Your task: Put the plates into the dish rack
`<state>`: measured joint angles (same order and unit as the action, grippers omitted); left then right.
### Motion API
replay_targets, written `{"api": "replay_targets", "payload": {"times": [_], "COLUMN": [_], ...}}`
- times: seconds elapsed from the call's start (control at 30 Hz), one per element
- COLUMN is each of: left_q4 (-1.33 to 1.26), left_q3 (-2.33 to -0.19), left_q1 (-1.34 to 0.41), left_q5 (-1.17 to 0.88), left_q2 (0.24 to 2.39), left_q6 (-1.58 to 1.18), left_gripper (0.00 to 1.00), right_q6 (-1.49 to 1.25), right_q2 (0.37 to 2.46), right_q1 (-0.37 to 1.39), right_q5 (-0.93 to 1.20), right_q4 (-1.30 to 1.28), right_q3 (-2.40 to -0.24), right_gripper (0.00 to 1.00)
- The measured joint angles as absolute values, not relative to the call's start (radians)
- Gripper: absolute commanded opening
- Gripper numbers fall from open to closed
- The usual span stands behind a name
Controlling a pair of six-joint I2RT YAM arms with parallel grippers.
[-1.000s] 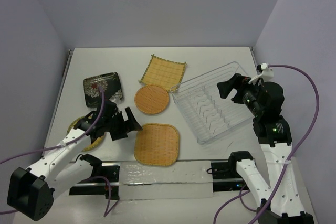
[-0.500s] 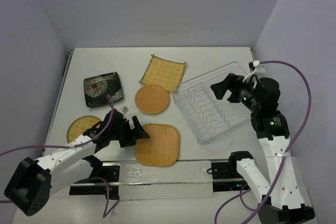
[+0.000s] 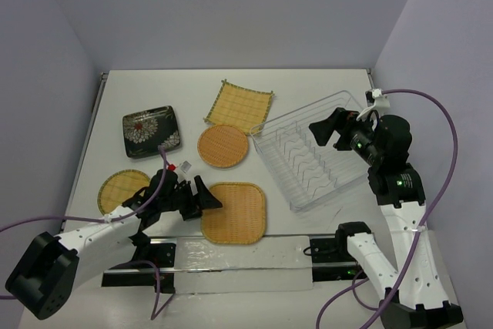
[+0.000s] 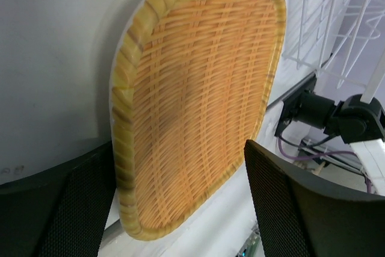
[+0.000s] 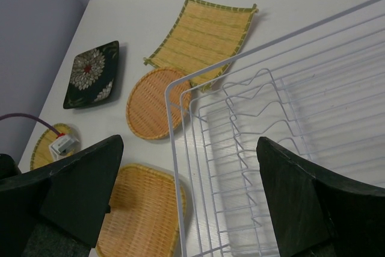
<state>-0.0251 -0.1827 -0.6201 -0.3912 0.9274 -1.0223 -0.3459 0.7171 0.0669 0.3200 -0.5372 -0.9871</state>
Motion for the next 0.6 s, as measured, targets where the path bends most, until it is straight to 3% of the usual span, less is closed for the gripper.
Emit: {"api": "replay_targets", "payload": {"times": [0.17, 0.33, 0.43, 0.47, 0.53, 0.6], "left_q4": [-0.021, -0.065, -0.096, -0.098, -0.107, -0.113], "left_q3": [-0.164, -0.160, -0.158, -0.157, -0.154, -0.152], "left_q1": [-0.620, -0.620, -0.620, -0.621, -0.620, -0.620], "left_q5": [-0.433, -0.482, -0.498, -0.497, -0.503, -0.509], "left_q2": [0.945, 1.033, 1.085, 1.097, 1.103, 1.082], "left_q6": [-1.009, -1.005, -1.000, -0.995, -0.995, -1.006], "left_gripper": [0.66, 0.43, 0.19, 0.18, 0.02, 0.00], "right_q6": [-0.346, -0.346, -0.346, -0.346, -0.346, -0.346], "right_q2": [0.710, 0.710, 0.708, 0.706, 0.702, 0.696], "right_q1": [0.070, 0.070, 0.070, 0.070, 0.070, 0.070], "right_q5": [0.317, 0.318, 0.317, 0.316, 0.313, 0.309], "right_q4": [-0.536, -0.536, -0.535, -0.535, -0.535, -0.535], "right_q3": [-0.987, -0.987, -0.987, -0.987, -0.987, -0.987], "right_gripper": [0.99, 0.99, 0.99, 0.99, 0.99, 0.99]}}
